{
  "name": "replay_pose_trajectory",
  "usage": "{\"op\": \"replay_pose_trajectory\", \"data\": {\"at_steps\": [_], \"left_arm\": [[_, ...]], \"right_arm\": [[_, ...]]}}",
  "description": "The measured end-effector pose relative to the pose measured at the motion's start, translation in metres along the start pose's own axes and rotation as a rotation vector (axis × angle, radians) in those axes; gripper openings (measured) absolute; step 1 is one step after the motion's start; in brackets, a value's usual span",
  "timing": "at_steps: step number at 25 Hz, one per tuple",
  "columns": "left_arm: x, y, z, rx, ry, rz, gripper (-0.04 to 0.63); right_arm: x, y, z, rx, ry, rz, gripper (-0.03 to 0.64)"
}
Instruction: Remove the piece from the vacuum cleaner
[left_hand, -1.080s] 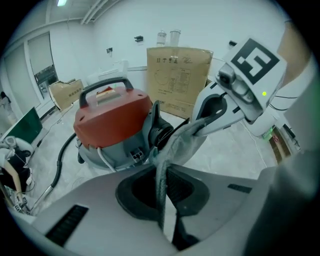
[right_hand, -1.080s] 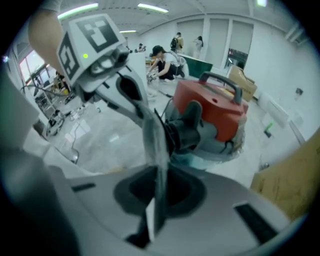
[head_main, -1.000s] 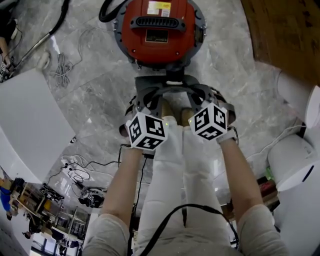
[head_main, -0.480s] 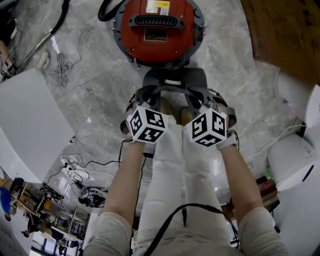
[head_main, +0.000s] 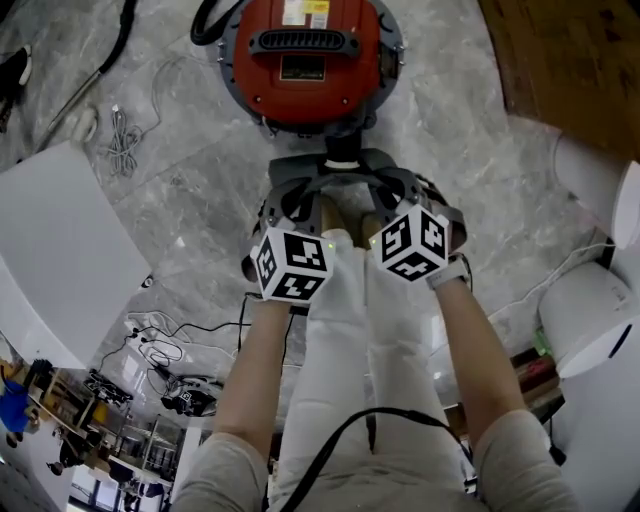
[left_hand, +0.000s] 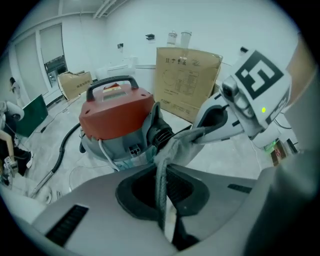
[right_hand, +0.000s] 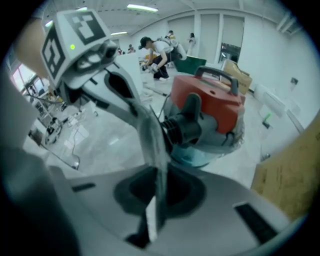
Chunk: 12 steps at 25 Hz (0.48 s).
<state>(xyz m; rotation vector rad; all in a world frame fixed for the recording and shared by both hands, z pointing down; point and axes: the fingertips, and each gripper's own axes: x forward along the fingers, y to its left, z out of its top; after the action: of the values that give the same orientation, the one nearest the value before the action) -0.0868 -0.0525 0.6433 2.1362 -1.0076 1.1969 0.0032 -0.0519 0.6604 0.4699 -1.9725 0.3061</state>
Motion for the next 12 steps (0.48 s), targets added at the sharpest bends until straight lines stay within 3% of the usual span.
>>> {"op": "replay_pose_trajectory", "data": {"at_steps": [5,12], "left_arm": [[-0.003,0.0,0.008,0.043,-0.001,0.031,0.034],[0.013,0.003,-0.018,-0.035,0.04,0.016,0.034]], "right_arm": [[0.008,-0.001,-0.003,0.045,-0.001,0.023,0.025],[-0.013,0.002,0.014,-0.066,-0.013,-0.015,0.025]]}}
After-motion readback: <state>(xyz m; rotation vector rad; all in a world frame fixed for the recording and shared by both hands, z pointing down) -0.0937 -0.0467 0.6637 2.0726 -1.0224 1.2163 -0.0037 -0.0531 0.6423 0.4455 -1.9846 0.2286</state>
